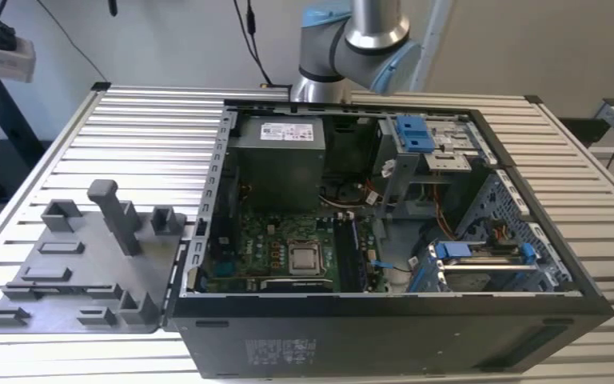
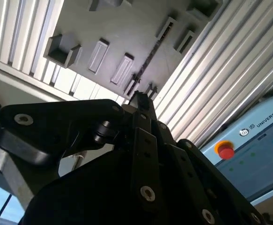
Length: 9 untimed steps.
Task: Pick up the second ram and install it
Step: 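Pick up the second ram and move it above second insertion slot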
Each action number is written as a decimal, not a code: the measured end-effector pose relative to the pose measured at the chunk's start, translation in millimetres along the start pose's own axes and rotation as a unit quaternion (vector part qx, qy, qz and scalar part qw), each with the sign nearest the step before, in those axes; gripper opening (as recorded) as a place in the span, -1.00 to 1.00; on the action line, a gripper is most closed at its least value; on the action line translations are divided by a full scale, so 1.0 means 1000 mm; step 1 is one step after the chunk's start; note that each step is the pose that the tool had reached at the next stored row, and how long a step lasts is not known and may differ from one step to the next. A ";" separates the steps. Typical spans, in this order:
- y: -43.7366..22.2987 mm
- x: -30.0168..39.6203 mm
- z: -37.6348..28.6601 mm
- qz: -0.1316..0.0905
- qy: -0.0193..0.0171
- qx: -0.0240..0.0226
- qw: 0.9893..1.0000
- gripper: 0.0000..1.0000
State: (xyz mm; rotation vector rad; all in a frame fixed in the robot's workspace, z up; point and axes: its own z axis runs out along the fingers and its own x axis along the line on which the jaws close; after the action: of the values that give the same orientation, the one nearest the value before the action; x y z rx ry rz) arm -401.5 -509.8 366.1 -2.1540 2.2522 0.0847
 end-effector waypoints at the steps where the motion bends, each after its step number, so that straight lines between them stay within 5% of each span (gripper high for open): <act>1: 0.0000 0.0001 0.0002 -0.007 0.000 0.000 1.000 -0.79; 9: -0.0001 0.0001 0.0010 -0.018 0.000 -0.001 1.000 -0.79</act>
State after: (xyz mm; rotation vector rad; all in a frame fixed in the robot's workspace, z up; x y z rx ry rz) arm -401.5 -509.9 365.0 -2.1950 2.2136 0.0853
